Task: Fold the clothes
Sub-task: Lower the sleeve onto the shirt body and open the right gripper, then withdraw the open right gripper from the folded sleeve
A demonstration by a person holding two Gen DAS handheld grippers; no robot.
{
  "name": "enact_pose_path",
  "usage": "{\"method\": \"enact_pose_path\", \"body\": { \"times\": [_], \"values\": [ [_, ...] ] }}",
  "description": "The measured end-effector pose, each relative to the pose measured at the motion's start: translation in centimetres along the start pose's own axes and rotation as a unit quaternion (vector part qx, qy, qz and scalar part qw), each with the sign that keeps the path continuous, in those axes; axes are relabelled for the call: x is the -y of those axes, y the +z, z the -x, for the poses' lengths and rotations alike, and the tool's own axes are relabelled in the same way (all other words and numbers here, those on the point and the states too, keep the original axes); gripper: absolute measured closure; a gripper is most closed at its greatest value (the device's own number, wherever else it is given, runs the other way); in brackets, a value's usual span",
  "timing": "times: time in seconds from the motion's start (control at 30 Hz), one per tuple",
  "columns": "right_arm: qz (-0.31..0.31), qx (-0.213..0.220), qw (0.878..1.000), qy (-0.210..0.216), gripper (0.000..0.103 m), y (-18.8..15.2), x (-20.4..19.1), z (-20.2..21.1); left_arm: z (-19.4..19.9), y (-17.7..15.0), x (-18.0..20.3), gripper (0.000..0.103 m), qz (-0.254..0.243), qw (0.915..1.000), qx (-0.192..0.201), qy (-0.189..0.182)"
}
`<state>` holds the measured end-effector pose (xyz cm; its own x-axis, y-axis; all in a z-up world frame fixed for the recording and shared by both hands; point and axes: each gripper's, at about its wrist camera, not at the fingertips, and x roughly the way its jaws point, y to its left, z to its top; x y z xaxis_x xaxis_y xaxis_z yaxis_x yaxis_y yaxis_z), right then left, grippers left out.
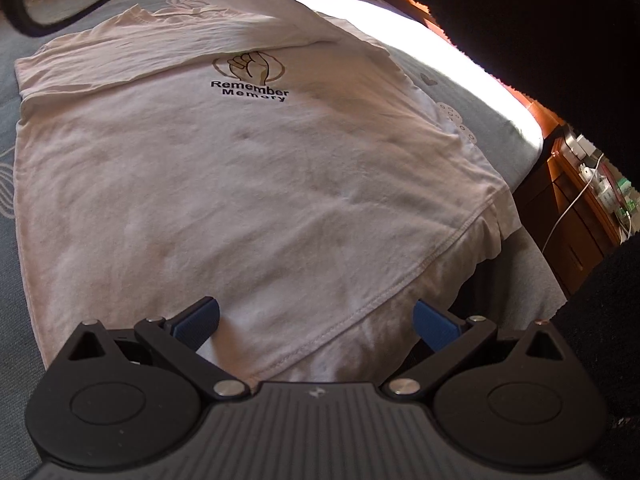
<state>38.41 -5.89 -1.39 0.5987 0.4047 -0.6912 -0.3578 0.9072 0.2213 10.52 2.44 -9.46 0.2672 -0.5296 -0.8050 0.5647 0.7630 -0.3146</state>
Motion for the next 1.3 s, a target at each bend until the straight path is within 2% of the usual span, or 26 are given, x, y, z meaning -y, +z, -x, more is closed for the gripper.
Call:
{"method": "enact_pose_path", "body": {
  "times": [0.27, 0.5, 0.6, 0.67, 0.77, 0.87, 0.93, 1.0, 1.1, 1.3],
  "values": [
    [0.067, -0.012, 0.998, 0.009, 0.0, -1.0, -3.8, -1.5, 0.1, 0.0, 0.0, 0.001, 0.007, 1.0, -0.001, 0.0],
    [0.085, -0.049, 0.995, 0.006, 0.0, -3.3, -4.8, -3.8, 0.2, -0.1, -0.3, 0.001, 0.014, 0.9999, 0.002, -0.004],
    [0.077, -0.036, 0.996, 0.004, 0.0, -3.4, -5.1, -3.7, 0.3, -0.1, -0.4, 0.001, 0.015, 0.9999, 0.003, -0.005],
    [0.083, -0.047, 0.995, 0.006, 0.0, -3.1, -5.5, -4.2, 0.3, -0.1, -0.4, 0.001, 0.016, 0.9998, 0.004, -0.006],
    [0.125, -0.079, 0.989, -0.013, 0.0, -3.7, -6.5, -5.5, 0.4, -0.2, -0.4, 0.001, 0.017, 0.9998, 0.005, -0.005],
    [0.177, -0.111, 0.977, -0.046, 0.0, -5.0, -7.3, -6.7, 0.4, -0.3, -0.3, 0.001, 0.017, 0.9998, 0.007, -0.002],
    [0.188, -0.13, 0.972, -0.053, 0.0, -5.7, -7.3, -6.9, 0.5, -0.4, -0.3, 0.001, 0.017, 0.9998, 0.008, -0.001],
    [0.187, -0.142, 0.971, -0.05, 0.0, -6.3, -6.9, -6.5, 0.5, -0.4, -0.3, 0.001, 0.018, 0.9998, 0.009, 0.001],
    [0.163, -0.149, 0.975, -0.031, 0.0, -6.7, -5.7, -5.2, 0.6, -0.6, -0.3, 0.001, 0.018, 0.9998, 0.011, 0.002],
    [0.057, -0.139, 0.989, -0.006, 0.0, -7.0, -1.3, -3.3, 0.7, -0.7, -0.4, 0.001, 0.018, 0.9997, 0.016, 0.002]
  ]
}}
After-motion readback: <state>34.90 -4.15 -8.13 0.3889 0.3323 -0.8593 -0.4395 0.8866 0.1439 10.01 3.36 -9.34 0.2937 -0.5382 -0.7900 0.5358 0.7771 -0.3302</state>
